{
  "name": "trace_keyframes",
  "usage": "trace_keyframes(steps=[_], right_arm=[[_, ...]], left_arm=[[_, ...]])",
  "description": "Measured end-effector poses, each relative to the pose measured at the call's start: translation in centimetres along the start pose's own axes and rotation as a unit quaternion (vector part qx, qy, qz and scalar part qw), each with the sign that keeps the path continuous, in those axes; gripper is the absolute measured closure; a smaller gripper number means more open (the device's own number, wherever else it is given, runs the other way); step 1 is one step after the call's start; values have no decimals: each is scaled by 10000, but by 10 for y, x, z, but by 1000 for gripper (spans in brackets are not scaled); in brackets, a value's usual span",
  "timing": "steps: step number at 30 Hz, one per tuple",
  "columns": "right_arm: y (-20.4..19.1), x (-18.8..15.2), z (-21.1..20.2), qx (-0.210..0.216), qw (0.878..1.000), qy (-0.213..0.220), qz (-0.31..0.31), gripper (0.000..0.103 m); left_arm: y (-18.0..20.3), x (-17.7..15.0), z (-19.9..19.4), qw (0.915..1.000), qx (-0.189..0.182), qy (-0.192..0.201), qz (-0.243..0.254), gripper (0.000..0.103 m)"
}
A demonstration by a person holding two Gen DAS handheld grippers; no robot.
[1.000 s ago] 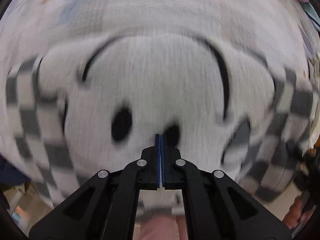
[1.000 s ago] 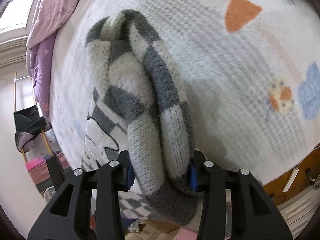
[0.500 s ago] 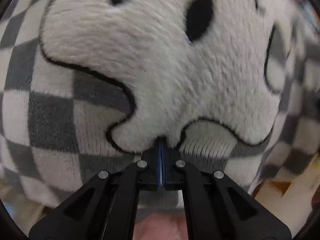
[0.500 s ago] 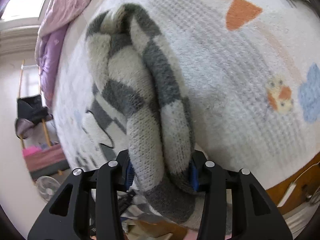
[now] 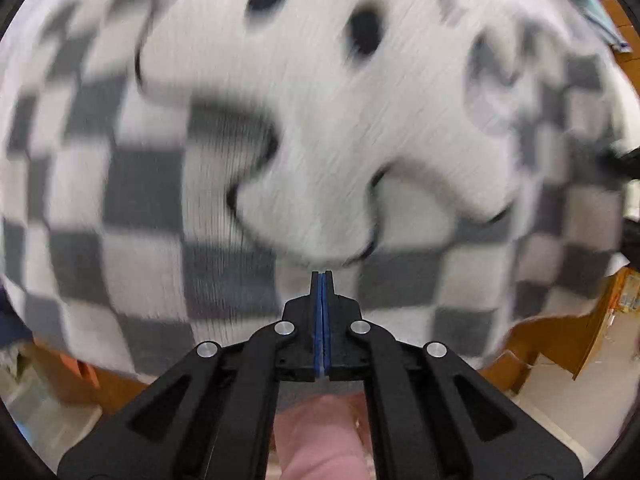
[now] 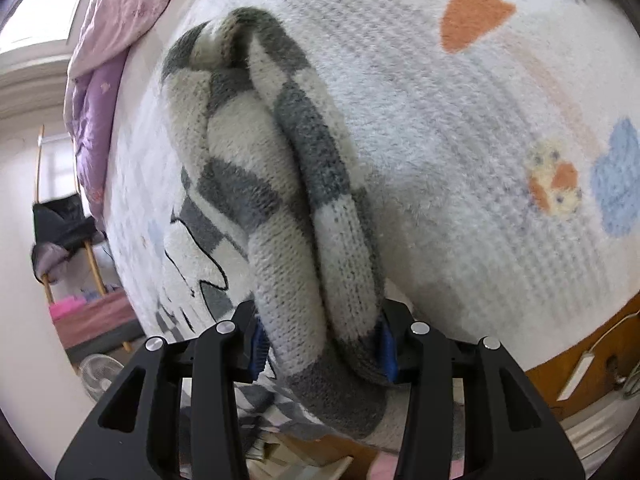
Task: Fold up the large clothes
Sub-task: 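Hold the folded edge with both tools and begin folding it over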
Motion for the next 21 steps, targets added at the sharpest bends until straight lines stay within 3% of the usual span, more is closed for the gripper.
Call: trace_keyframes(steps=[1, 5, 7, 10, 11, 14, 15, 17, 21], right_arm=[[1, 1, 1, -93, 9999, -3, -66, 59], [3, 8, 6, -247, 9997, -36, -44, 57], [3, 9, 6, -323, 9995, 58, -41, 65], [1, 5, 2, -387, 9989, 270, 13, 69], [-2, 2, -1, -391, 9987, 310, 75, 69], [-16, -6, -5, -385, 9985, 349, 148, 70], [-23, -9, -6, -427, 9985, 328, 123, 70], [-31, -12, -7, -553, 9979, 313, 83, 70], [-40, -14, -5, -722, 9970, 269, 121, 70]], left_arm=[[1, 12, -9, 9998, -120, 116, -59, 103], [7, 61, -8, 9995, 20, 301, 3, 103], [8, 75, 6, 9998, 65, 195, -16, 103], [24, 86, 13, 9995, 162, 266, 22, 103], [36, 87, 14, 9995, 170, 274, 6, 103], [58, 52, 24, 9993, 236, 274, 68, 102], [64, 22, 27, 9993, 272, 236, 90, 102], [87, 8, 35, 9994, 305, 143, 114, 101], [88, 28, 33, 9993, 299, 48, 219, 101]])
Point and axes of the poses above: each gripper's, at about its wrist camera, not at the fingertips, and z roughly the way its jaws point, y to its right, x to its top, the point moved 2 cm from there along z, roughly the way its jaws point, and after that the axes turned 8 degrees about x, right-handed, at the moved point
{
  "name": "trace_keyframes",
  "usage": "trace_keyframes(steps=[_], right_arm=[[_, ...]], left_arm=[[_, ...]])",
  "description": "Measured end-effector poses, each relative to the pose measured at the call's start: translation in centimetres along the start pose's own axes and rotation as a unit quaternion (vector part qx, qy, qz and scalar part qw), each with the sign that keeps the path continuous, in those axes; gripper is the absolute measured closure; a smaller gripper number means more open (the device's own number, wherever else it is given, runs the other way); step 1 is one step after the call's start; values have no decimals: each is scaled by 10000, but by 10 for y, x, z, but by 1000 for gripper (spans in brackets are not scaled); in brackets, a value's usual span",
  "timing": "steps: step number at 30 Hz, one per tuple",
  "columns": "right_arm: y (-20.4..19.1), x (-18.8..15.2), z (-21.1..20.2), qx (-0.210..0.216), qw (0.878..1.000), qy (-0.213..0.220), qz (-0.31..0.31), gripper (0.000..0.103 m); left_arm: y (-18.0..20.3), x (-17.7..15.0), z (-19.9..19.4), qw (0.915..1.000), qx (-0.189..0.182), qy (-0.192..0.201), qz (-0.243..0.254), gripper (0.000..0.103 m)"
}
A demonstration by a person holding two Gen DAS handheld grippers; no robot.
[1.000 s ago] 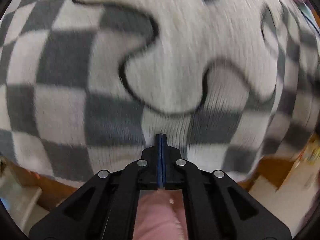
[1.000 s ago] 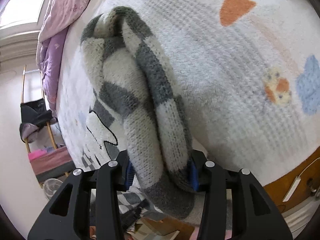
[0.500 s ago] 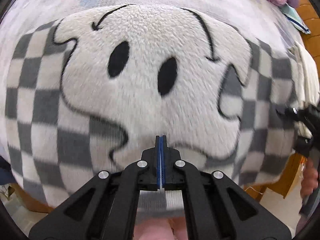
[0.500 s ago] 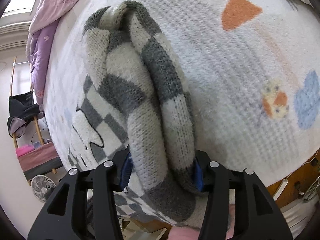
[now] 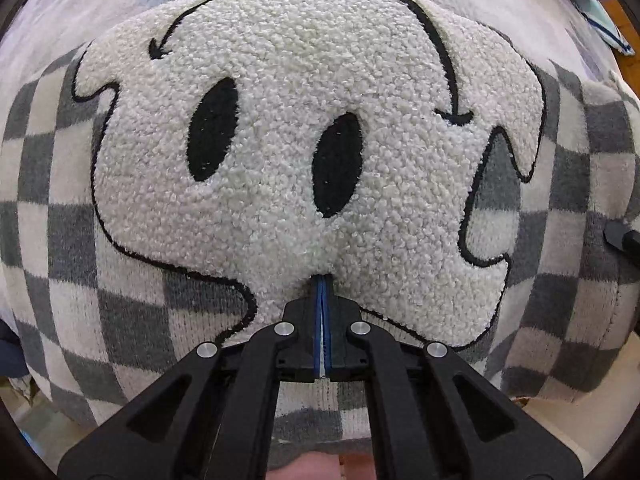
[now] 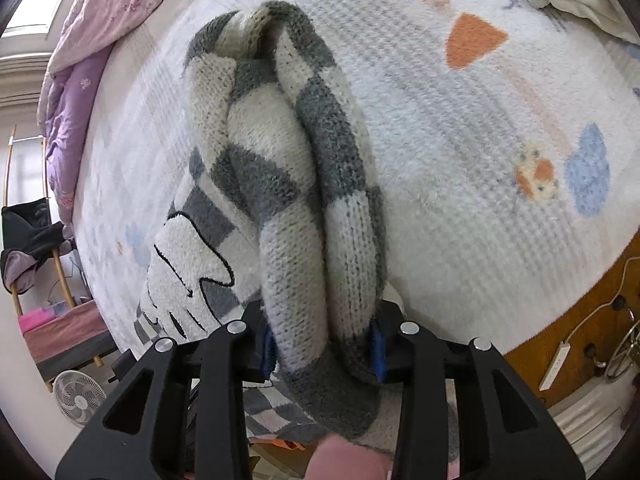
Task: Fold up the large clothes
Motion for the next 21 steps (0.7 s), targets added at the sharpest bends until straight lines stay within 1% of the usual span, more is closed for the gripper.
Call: trace_keyframes(steps=[2, 4, 5, 6, 7, 8, 9, 11, 13, 14, 15, 16, 18, 21], right_arm=[[-3, -1, 1, -79, 10000, -18, 17, 70], [-8, 0, 2, -163, 9999, -54, 25, 70], [-12, -2, 3, -175, 9998, -85, 31, 71], [-19, -4, 6, -146, 9998, -162, -4, 71], [-24, -5, 8, -116, 9996, -243, -78, 72], [-30, -6, 8, -96, 9993, -316, -184, 73], [-35, -8, 7, -44, 9990, -373, -251, 73], [-40, -13, 6, 162, 9984, -501, -224, 73], [-50, -19, 4, 427, 9960, -764, -193, 73], [-57, -23, 2, 635, 9934, -928, -245, 74], [-62, -25, 0, 789, 9915, -993, -289, 74], [-71, -30, -4, 1053, 9879, -1085, -337, 74], [-80, -36, -4, 1284, 9826, -1289, -378, 73], [-91, -42, -3, 1408, 9787, -1447, -377, 74]], left_arm=[[-6, 9, 3, 9999, 8, -45, 91, 101], [-14, 31, 21, 9999, -14, -102, 123, 101], [-15, 37, 21, 9998, -20, -124, 136, 101], [-16, 40, 21, 9998, -17, -144, 161, 101], [-15, 42, 21, 9996, 25, -137, 247, 101], [-22, 48, 18, 9993, 72, -124, 343, 101], [-19, 50, 19, 9987, 144, -111, 467, 101], [-14, 55, 21, 9987, 169, -134, 472, 101], [-12, 58, 23, 9988, 182, -148, 438, 101], [-9, 60, 23, 9985, 227, -135, 484, 101], [-9, 62, 23, 9982, 265, -120, 523, 101], [-6, 62, 23, 9979, 313, -95, 561, 101], [0, 61, 26, 9977, 367, -54, 570, 101], [6, 63, 28, 9976, 463, 48, 509, 101]])
Point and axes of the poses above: each gripper's, at about its wrist camera, not at the fingertips, and z roughly the way its jaws point, y to its right, x to its top, the point moved 2 cm from there along z, roughly the way its jaws point, and after that the axes turned 8 degrees about x, right-handed, at the moved point
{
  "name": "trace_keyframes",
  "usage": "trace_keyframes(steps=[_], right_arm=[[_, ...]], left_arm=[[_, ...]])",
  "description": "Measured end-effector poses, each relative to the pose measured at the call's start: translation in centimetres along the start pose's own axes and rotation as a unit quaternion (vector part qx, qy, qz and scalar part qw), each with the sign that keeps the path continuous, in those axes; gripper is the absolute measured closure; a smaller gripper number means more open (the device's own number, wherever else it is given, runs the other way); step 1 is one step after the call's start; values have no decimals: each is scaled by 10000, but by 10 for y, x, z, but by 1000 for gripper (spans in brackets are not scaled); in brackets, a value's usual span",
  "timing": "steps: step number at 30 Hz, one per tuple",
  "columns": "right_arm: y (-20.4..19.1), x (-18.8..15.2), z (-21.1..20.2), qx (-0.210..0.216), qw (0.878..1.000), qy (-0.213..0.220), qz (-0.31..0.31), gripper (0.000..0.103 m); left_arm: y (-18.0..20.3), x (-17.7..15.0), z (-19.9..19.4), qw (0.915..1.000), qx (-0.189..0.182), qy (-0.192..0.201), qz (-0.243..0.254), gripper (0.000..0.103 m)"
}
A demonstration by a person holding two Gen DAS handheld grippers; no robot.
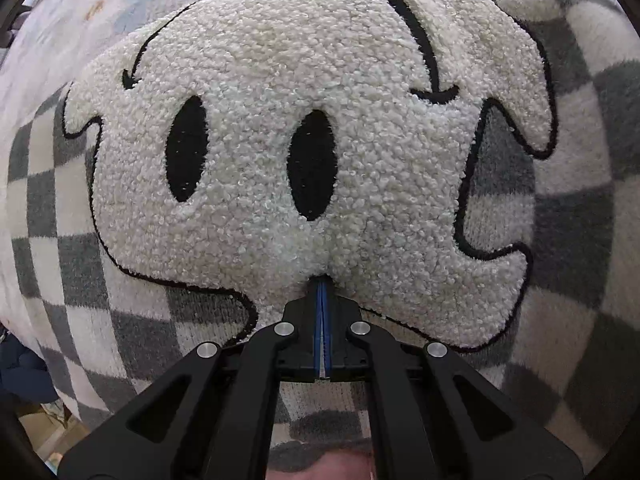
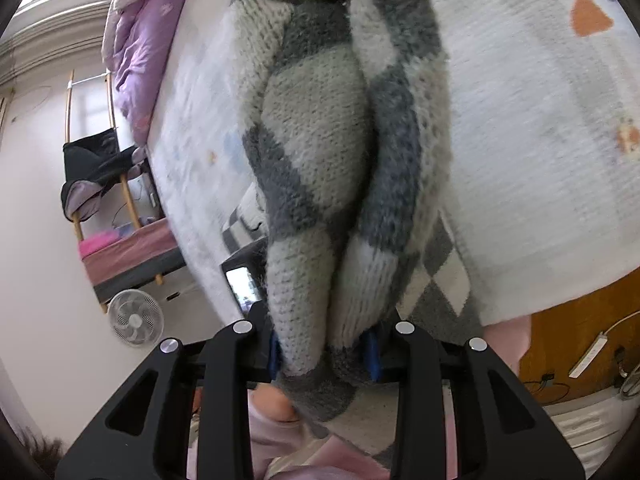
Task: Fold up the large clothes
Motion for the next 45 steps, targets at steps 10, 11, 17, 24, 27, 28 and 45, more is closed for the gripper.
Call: trace_keyframes(steps=[10, 11, 17, 24, 27, 28, 45], right_arm=[[-48, -12, 4, 209, 9979, -477, -392, 75], [-50, -14, 5, 181, 9976, -515, -416, 75], [-98, -32, 30, -82, 9913, -885, -974, 75], [-137, -44, 116, -806, 9832, -1023, -1276, 75], [-154, -51, 172, -992, 9795, -1152, -1320, 75], [-155, -55, 187, -1075, 9765, -1246, -1388, 75], [-134, -63, 400, -1766, 9615, -2005, -642, 32]], left_arm=[[4, 1, 4, 9996, -157, -26, -220, 102], [0, 3, 1, 9993, -248, -124, -259, 102], [-70, -13, -45, 9957, -508, 61, -777, 102], [-181, -58, -59, 9962, 173, 122, -841, 102], [-236, -82, -45, 9950, 152, -78, -979, 102], [-254, -89, -38, 9942, 133, -180, -1052, 102], [-406, -144, -3, 9864, 159, -873, -1386, 79]])
Point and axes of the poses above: each gripper's, at about its wrist camera, not at the fingertips, and z roughly the way its jaws point, y to its right, x to its top, the point moved 2 cm from there along z, roughly the way its jaws point, and after that the axes turned 8 degrees about x, right-handed, at the moved point
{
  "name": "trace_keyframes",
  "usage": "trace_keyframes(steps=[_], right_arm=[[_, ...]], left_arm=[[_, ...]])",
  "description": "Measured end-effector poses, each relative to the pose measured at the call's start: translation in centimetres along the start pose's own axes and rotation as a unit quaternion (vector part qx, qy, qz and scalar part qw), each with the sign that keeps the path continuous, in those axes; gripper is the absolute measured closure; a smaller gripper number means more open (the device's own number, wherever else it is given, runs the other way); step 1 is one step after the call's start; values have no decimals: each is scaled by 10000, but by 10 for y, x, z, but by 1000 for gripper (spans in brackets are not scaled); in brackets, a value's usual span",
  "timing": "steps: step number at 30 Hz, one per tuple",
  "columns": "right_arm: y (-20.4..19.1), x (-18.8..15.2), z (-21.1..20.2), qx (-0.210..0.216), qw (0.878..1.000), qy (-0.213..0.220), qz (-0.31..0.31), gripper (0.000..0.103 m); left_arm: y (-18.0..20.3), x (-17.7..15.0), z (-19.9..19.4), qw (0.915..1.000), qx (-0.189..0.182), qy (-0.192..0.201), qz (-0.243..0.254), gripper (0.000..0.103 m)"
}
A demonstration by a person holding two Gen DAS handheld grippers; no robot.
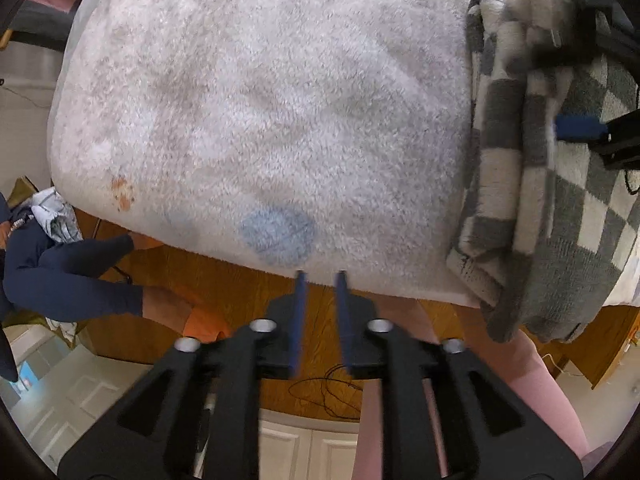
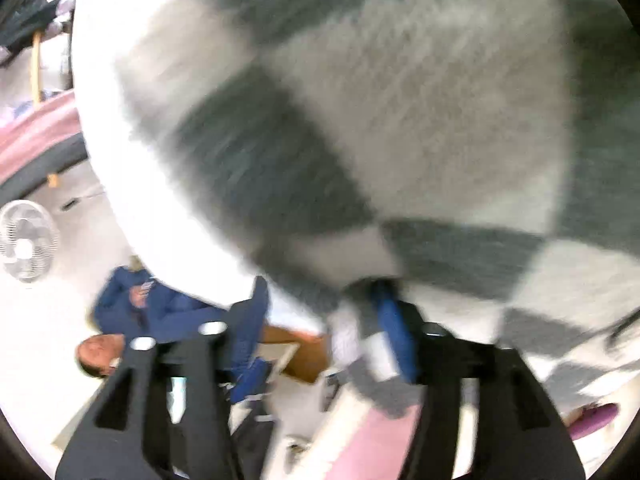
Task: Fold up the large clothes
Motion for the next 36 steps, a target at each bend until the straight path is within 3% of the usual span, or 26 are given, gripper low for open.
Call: trace_keyframes(steps=[1, 2, 3, 6, 9, 11, 13, 14, 16, 21, 25, 27, 30, 33, 36], right_arm=[[-3, -3, 1, 157, 9998, -88, -41, 21], [-6, -9, 0, 296, 9994, -159, -123, 20], [-8, -15, -6, 190, 9993, -102, -291, 20], [-15, -31, -43, -185, 9944, 313, -997, 20], [-10, -52, -96, -103, 9881, 890, -1250, 23], [3, -68, -145, -197, 9798, 1454, -1357, 48], [19, -73, -179, -454, 9711, 1866, -1415, 67], [33, -70, -199, -651, 9671, 2074, -1323, 78], [56, -63, -213, -916, 9636, 2278, -1063, 89], [70, -33, -203, -636, 9708, 2265, -465, 97], [85, 3, -192, -892, 9735, 2086, -273, 100], [94, 27, -178, -1050, 9738, 2014, -112, 100], [106, 51, -165, -964, 9764, 1925, 175, 102], [97, 70, -156, -1298, 9730, 1904, -133, 103], [92, 70, -156, -1452, 9716, 1866, -90, 103]], left_arm=[[1, 2, -6, 10000, 16, 77, 38, 75], [3, 5, -13, 9999, 15, 137, 85, 71], [6, 10, -21, 9998, 29, 184, 122, 65], [13, 26, -48, 9989, 133, 412, 164, 61], [31, 48, -86, 9971, 119, 734, 132, 58], [49, 67, -110, 9946, -73, 1017, 200, 59], [73, 84, -130, 9921, -252, 1168, 373, 61], [84, 90, -136, 9909, -332, 1225, 455, 65], [107, 111, -145, 9884, -623, 1299, 477, 87], [158, 163, -145, 9875, -743, 1273, 550, 91], [177, 196, -99, 9957, -531, 690, 323, 92], [182, 209, -81, 9963, -561, 583, 274, 92], [193, 226, -70, 9945, -265, 825, 594, 91], [205, 239, -64, 9890, 62, 1180, 894, 91], [205, 245, -68, 9911, 33, 1066, 801, 91]])
Point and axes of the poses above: each gripper's, at about its wrist camera, not at the fingertips, and z roughly the way its jaws point, y to its right, x to its top, the point moved 2 cm from there along z, roughly the way its jaws point, and after that the axes turned 8 degrees about x, right-handed, at the moved point
